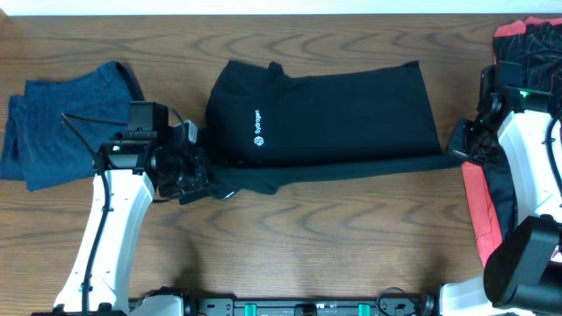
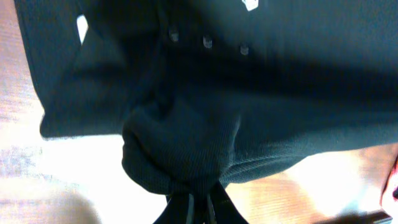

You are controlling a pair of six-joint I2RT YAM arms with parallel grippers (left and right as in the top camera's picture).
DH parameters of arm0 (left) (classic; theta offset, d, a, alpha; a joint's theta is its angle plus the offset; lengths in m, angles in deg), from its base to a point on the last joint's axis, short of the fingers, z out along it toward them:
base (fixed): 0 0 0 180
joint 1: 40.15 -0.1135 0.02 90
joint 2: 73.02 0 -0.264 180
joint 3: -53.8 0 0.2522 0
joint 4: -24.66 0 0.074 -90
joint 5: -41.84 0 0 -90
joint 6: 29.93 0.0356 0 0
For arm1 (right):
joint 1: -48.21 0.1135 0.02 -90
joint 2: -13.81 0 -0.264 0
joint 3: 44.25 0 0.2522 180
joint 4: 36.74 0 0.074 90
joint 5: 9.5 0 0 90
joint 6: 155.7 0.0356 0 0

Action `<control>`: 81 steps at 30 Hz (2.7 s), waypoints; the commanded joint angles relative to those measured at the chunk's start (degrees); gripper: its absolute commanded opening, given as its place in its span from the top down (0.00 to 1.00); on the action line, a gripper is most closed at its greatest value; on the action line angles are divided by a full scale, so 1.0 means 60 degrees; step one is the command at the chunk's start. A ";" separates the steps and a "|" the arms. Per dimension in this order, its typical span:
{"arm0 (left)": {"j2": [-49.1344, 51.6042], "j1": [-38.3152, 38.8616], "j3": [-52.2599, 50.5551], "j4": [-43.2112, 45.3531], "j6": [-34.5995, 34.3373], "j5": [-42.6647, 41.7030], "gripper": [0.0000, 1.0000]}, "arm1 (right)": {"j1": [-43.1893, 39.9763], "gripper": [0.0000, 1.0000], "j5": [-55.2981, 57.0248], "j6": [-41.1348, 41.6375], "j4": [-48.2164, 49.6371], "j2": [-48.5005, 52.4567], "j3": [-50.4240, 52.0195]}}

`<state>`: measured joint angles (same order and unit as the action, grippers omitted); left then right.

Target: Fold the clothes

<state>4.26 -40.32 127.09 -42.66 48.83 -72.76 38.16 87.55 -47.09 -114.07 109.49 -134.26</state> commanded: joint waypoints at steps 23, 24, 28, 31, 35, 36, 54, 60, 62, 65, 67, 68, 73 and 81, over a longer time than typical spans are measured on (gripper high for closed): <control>0.2371 -0.0029 -0.0015 0.2619 -0.0401 0.0222 0.94 | 0.0474 0.99 -0.0328 -0.0251 0.2681 0.0171 0.1166; 0.2426 -0.0029 -0.0015 0.2739 -0.0401 0.0219 0.94 | 0.0474 0.99 -0.0331 -0.0251 0.2936 0.0171 0.1370; 0.2736 -0.0029 -0.0015 0.3067 -0.0401 0.0219 0.94 | 0.0474 0.99 -0.0386 -0.0251 0.3912 0.0171 0.2109; 0.3020 -0.0029 -0.0015 0.3166 -0.0401 0.0219 0.94 | 0.0474 0.99 -0.0452 -0.0248 0.4320 0.0171 0.2452; 0.3406 -0.0029 -0.0015 0.3282 -0.0401 0.0219 0.94 | 0.0474 0.98 -0.0914 -0.0248 0.4936 0.0171 0.2787; 0.3530 -0.0029 -0.0015 0.3351 -0.0401 0.0219 0.94 | 0.0474 0.98 -0.1086 -0.0248 0.5173 0.0171 0.2860; 0.3636 -0.0029 -0.0015 0.4014 -0.0401 0.0215 0.93 | 0.0499 0.88 -0.1224 -0.0033 0.6623 0.0171 0.2881; 0.3636 -0.0029 -0.0015 0.4455 -0.0401 0.0215 0.74 | 0.0499 0.76 -0.1224 0.0044 0.7071 0.0171 0.2881; 0.3636 -0.0029 -0.0011 0.4641 -0.0408 0.0208 0.44 | 0.0499 0.68 -0.1224 0.0084 0.7315 0.0171 0.2881; 0.3632 -0.0029 -0.0011 0.4546 -0.0441 -0.0149 0.25 | 0.0499 0.65 -0.1224 0.0109 0.7369 0.0171 0.2881; 0.3628 -0.0029 -0.0011 0.4237 -0.0437 -0.0616 0.23 | 0.0499 0.64 -0.1220 0.0106 0.7176 0.0171 0.2881; 0.3621 -0.0029 -0.0011 0.4003 -0.0437 -0.0889 0.22 | 0.0499 0.64 -0.1220 0.0106 0.7042 0.0171 0.2885; 0.3606 0.0047 -0.0011 0.2754 -0.0423 -0.2007 0.22 | 0.0484 0.63 -0.1220 0.0098 0.6619 0.0171 0.2991; 0.3606 0.0149 -0.0011 0.1523 0.0262 -0.2004 0.25 | 0.0488 0.62 -0.1217 0.0102 0.6568 0.0171 0.3541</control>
<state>25.83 -39.55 127.05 -32.87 47.74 -83.44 40.72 80.07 -46.85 -74.82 110.19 -114.68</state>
